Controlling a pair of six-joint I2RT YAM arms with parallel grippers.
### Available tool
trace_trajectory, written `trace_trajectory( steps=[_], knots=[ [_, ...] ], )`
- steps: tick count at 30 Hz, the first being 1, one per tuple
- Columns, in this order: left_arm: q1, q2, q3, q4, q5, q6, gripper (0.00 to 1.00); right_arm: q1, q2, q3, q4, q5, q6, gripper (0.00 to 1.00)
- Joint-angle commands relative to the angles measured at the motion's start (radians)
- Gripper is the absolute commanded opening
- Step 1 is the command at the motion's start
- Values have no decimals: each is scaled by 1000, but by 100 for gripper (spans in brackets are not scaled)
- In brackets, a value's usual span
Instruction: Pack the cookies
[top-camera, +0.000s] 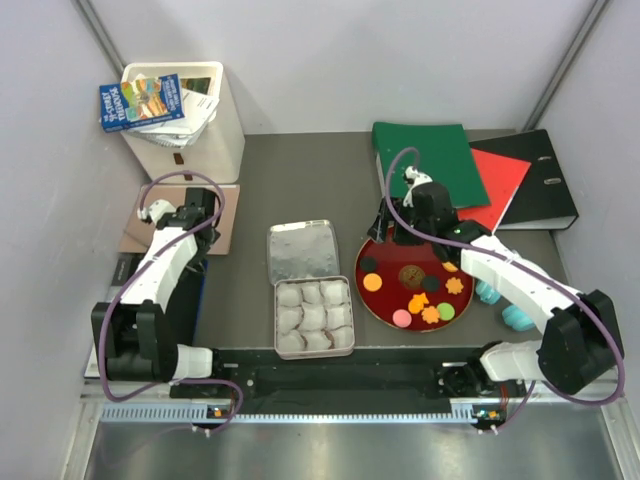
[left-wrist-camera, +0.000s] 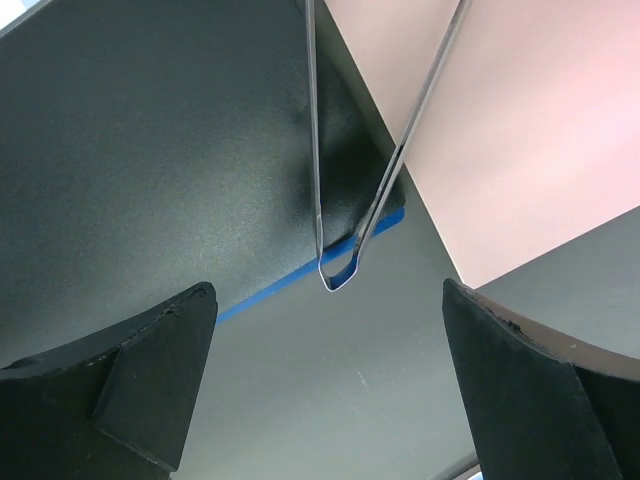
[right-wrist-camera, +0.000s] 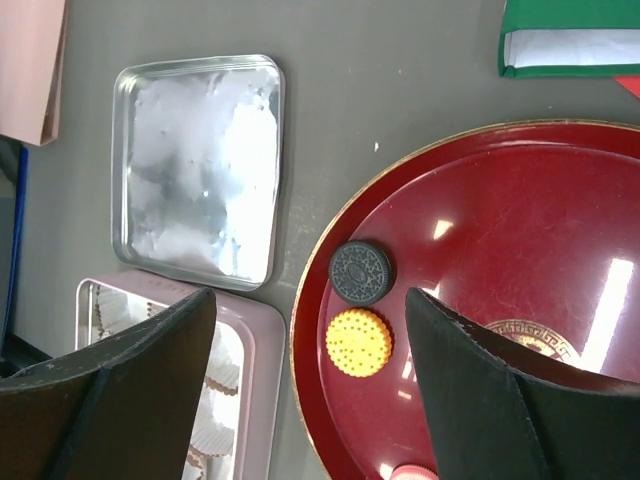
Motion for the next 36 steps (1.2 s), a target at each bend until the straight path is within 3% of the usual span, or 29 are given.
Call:
trace_trajectory(
  steps=[1,6,13,23,36],
  knots=[
    [0,0,41,-8,-1,54,99,13,19,88,-6,-11,-4,76],
    [0,-29,12,60,67,192,99,12,25,133,-34,6,-26,76],
    [74,-4,-45,72,154,99,99,11,23,153,-39,24,-34,76],
    [134,154,24,11,131,12,99,12,23,159,9,49,-31,76],
    [233,299,53,66,165,19,97,11,45,99,78,15,19,76]
  ],
)
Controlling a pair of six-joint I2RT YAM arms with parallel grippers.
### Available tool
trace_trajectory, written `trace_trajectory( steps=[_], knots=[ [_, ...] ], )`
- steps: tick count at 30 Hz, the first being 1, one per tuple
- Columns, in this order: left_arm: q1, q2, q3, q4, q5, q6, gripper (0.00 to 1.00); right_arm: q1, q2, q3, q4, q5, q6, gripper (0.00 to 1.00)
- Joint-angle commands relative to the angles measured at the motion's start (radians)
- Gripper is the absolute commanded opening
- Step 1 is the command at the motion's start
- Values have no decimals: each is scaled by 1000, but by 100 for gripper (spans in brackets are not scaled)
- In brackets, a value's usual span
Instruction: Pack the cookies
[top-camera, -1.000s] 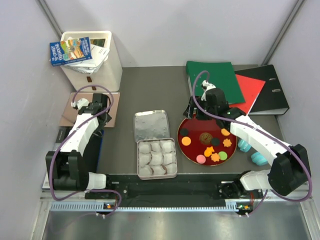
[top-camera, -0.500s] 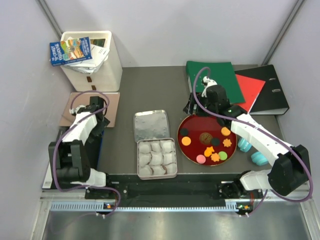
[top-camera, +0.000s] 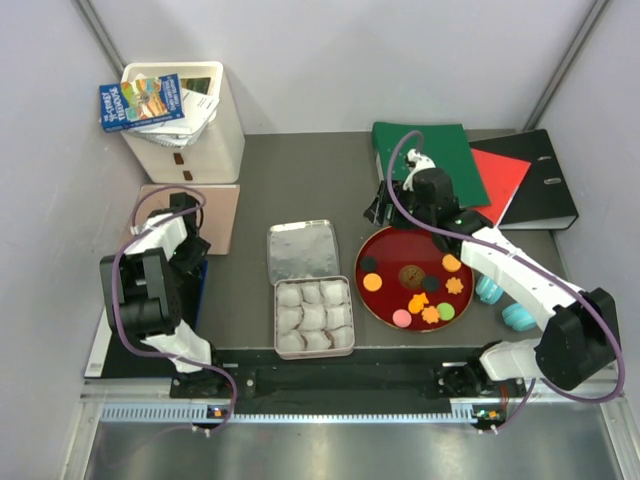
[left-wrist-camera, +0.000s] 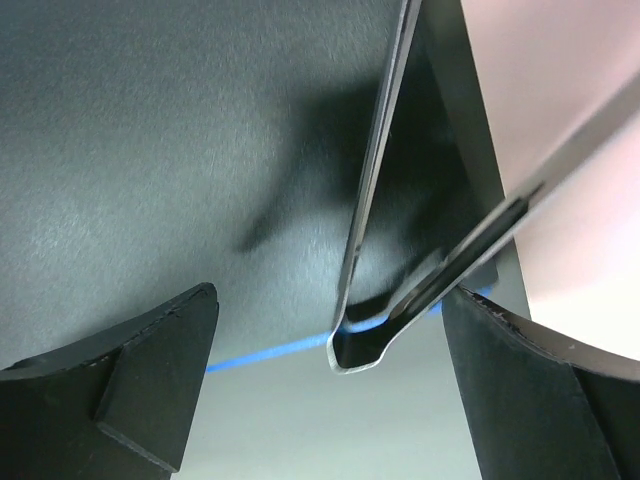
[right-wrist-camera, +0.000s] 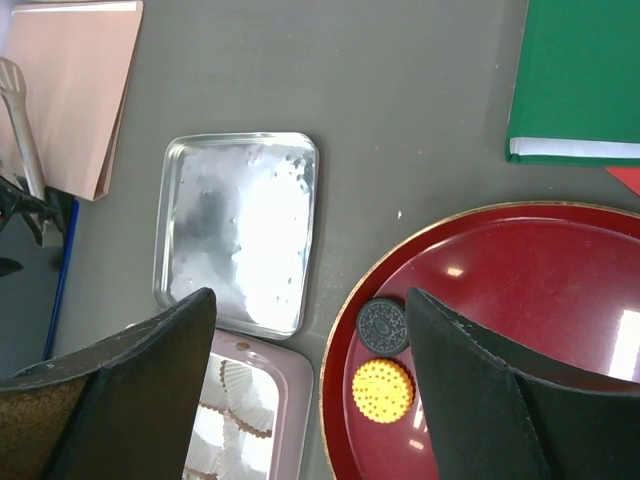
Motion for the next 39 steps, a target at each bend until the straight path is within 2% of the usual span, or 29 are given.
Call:
trace_trajectory(
  steps=[1,5,9,10,12,13,15,16,20,25,26,31,35,39],
  knots=[
    [37,40,31,39,7,-5,95,12,10,-12,59,-17,15,76],
    [39,48,11,85,10,-3,86,11,13,-14,61,-24,17,76],
    [37,48,-22,111,3,-5,69,11,11,-8,51,-23,17,76],
    [37,42,-27,113,0,-5,60,11,10,-8,48,-18,15,76],
    [37,14,-35,114,-2,3,55,11,6,-6,45,-15,12,76],
    [39,3,-33,104,1,3,46,11,5,-5,45,-12,12,76],
    [30,-32,-27,85,18,9,41,11,9,1,42,-12,8,76],
    [19,-46,-27,62,23,10,35,11,11,5,39,-10,8,76],
    [-52,-191,-51,21,-6,-2,32,12,26,34,27,-14,9,76],
    [-139,-299,-49,-30,-29,26,32,12,34,55,24,-21,20,76],
    [-148,-319,-42,-37,-22,58,32,9,36,66,21,-23,23,76],
    [-273,-360,-16,-16,43,196,13,13,42,97,-4,-27,27,75],
    [-372,-372,-30,39,79,295,9,11,28,107,-28,-18,24,75],
    [-472,-363,-36,93,135,415,10,11,-1,91,-42,-10,27,75]
  ],
)
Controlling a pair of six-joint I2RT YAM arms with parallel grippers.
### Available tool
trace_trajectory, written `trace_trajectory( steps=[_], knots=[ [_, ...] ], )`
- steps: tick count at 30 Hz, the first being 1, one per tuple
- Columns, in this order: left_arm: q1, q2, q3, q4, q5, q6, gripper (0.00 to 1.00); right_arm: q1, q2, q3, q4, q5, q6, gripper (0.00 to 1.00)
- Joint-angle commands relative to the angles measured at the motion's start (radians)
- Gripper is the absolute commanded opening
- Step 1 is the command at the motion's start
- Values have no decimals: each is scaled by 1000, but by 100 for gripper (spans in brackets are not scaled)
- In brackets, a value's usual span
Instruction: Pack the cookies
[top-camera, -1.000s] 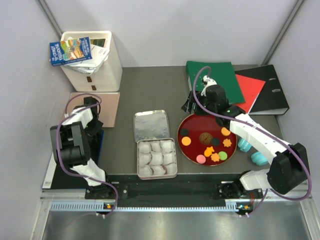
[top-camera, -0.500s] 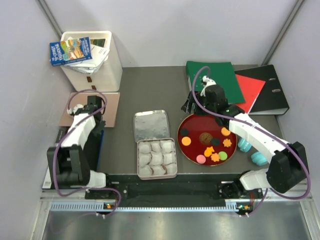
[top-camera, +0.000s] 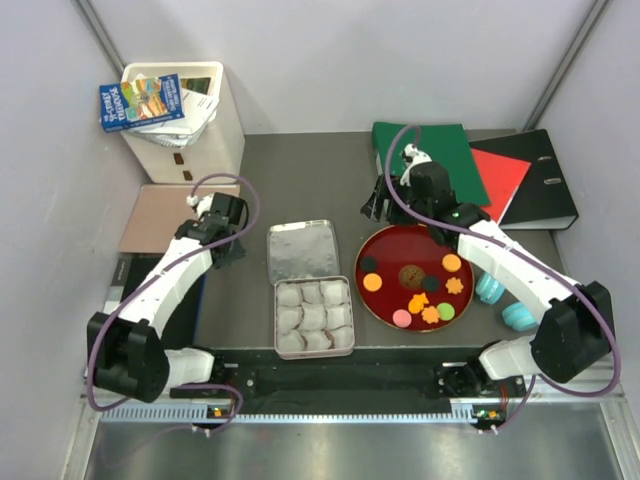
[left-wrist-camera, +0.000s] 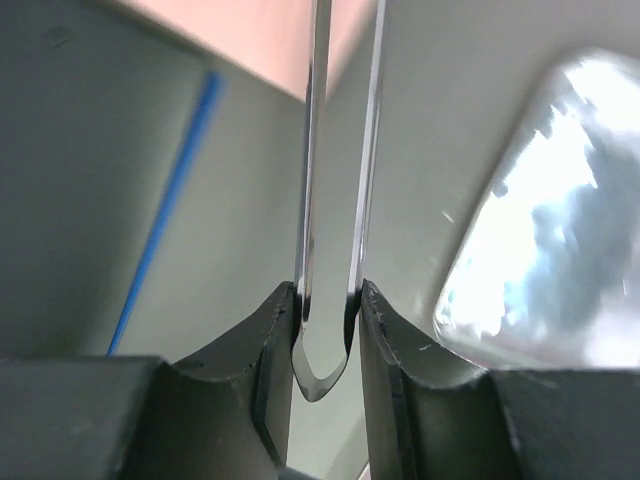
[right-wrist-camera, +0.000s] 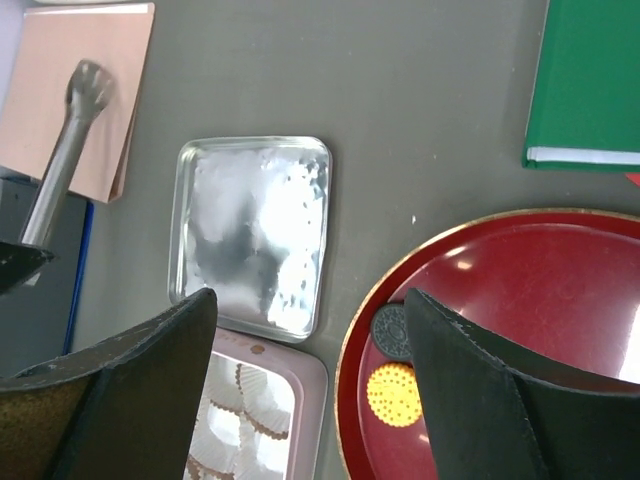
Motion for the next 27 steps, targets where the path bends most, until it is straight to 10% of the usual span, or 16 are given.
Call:
trace_trajectory(
  steps=[1,15,27],
  knots=[
    [-83,-25,18,91,54,181,10,12,-56,23,-17,15,6,75],
    [-140,21,-142,188,28,207,18,11,-122,-69,-32,27,5,75],
    [-140,103,-56,231,14,161,87,12,-143,-75,-49,35,-14,75]
  ],
)
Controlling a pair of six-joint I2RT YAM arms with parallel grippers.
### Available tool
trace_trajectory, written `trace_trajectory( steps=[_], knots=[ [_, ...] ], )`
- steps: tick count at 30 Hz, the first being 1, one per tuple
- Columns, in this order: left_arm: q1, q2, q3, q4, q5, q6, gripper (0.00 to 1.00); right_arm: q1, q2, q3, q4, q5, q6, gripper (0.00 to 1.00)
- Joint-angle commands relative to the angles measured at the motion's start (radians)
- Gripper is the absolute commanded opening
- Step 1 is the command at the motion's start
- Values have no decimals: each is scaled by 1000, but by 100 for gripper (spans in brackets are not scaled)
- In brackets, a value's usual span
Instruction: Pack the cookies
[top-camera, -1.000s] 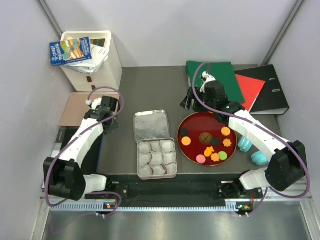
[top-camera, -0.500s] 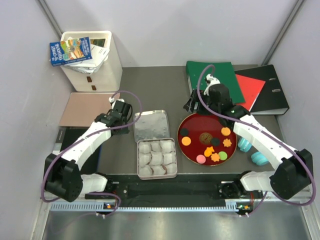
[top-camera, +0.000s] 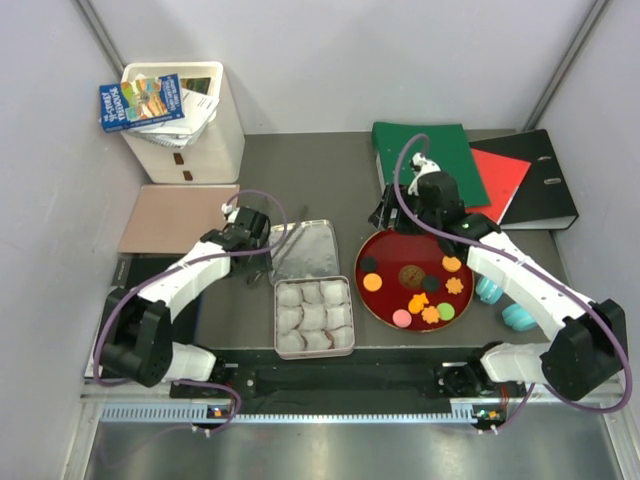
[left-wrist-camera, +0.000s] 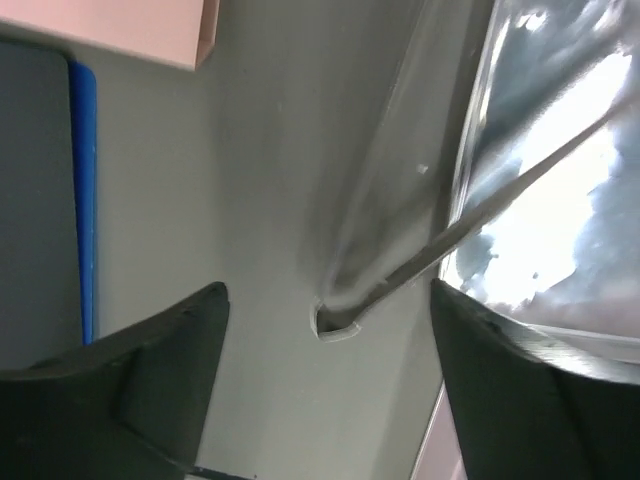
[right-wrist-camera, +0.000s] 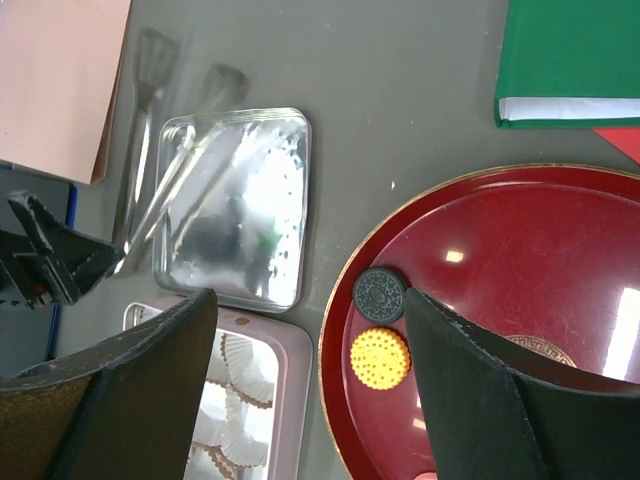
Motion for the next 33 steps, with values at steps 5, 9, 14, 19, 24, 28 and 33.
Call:
trace_trajectory(
  steps=[5,9,14,19,24,28,33],
  knots=[
    [15,125,159,100,-51,4,95,12,-50,-10,2,14,-17,75],
    [15,195,210,154,-9,52,98,11,-53,-16,-3,9,-16,75],
    [15,247,228,194,70,147,99,11,-61,-24,-15,21,-16,75],
    [15,251,199,196,87,168,99,12,-65,-31,-12,29,-19,75],
    [20,257,187,199,73,170,99,11,-50,-36,3,15,-16,75],
    [23,238,205,196,47,152,99,11,-39,-35,9,-3,-7,75],
    [20,108,210,245,86,196,99,11,-39,-38,3,1,-14,75]
  ],
)
